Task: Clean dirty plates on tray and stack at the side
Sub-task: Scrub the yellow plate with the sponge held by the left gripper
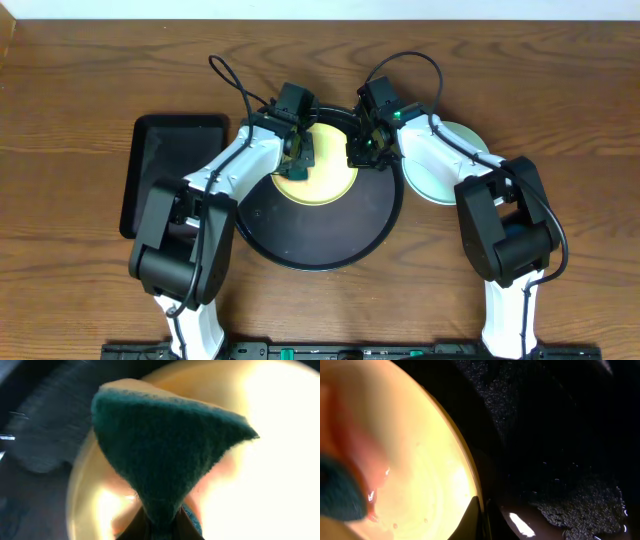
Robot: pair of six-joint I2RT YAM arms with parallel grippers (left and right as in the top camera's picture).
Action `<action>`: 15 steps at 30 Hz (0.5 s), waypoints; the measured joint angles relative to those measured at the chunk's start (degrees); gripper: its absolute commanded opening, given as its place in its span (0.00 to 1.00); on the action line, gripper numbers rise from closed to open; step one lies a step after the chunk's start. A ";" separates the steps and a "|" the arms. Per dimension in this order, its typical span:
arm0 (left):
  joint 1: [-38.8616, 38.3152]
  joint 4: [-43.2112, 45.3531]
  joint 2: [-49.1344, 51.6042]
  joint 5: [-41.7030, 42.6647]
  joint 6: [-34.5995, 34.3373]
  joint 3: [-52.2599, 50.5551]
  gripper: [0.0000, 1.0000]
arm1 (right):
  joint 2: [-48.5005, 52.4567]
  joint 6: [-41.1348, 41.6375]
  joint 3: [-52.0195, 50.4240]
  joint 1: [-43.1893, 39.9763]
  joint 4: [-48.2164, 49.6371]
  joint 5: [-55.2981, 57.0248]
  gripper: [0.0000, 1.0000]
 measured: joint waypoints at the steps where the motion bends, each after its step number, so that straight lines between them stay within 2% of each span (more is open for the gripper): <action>1: 0.09 -0.26 0.00 2.32 1.68 0.00 0.07 | 0.00 0.00 0.00 0.00 0.00 -0.02 0.01; 4: 0.09 0.00 0.00 7.67 5.29 -0.07 0.07 | 0.00 -0.02 0.00 0.00 0.00 -0.02 0.01; 9: -0.04 3.52 0.00 10.95 7.67 -0.55 0.08 | 0.00 -0.02 0.00 0.00 -0.02 -0.02 0.01; 12: -0.35 5.62 0.00 8.85 7.32 -0.68 0.07 | 0.00 -0.02 0.00 0.00 -0.02 -0.02 0.01; 15: -0.90 6.08 0.00 2.99 4.96 -0.68 0.08 | 0.00 -0.02 0.00 0.00 -0.02 -0.02 0.01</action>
